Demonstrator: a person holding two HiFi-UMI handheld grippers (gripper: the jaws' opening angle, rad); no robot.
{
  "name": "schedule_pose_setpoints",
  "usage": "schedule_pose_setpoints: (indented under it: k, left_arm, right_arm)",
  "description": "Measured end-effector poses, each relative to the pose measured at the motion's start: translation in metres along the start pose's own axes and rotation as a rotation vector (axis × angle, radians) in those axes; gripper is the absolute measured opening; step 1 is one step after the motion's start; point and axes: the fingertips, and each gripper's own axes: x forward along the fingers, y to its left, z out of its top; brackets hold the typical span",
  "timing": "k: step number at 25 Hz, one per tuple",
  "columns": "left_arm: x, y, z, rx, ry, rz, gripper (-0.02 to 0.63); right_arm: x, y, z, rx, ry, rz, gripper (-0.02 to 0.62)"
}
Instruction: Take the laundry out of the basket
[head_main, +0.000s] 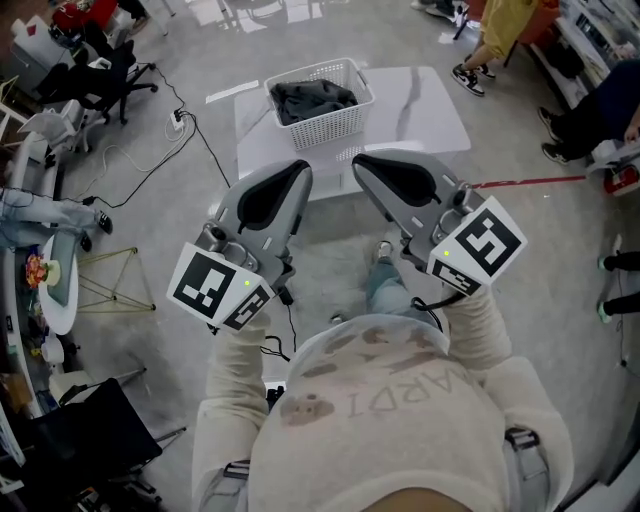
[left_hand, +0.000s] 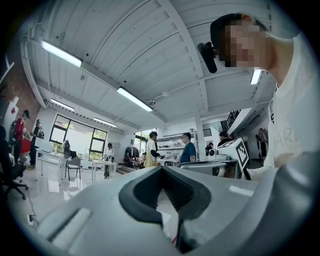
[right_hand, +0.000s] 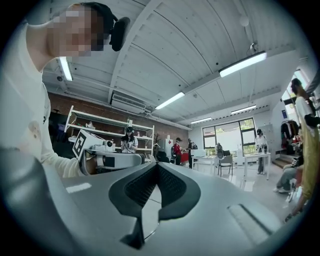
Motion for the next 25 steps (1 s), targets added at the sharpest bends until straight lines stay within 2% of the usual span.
schedule_pose_setpoints:
  k: [13, 20, 25]
  left_arm:
    - [0.135, 0.073, 0.003, 0.009, 0.013, 0.155, 0.0]
    - [0.172, 0.099, -0.008, 0.003, 0.008, 0.237, 0.0]
    - [0.185, 0.125, -0.02, 0.005, 0.048, 0.281, 0.0]
  right_arm:
    - [0.035, -0.162, 0.016, -0.034, 0.007, 0.15, 0.026]
    - [0.05, -0.212, 0.003, -0.017, -0.001, 0.23, 0.026]
    - [0.071, -0.235, -0.013, 0.014, 0.003, 0.276, 0.028]
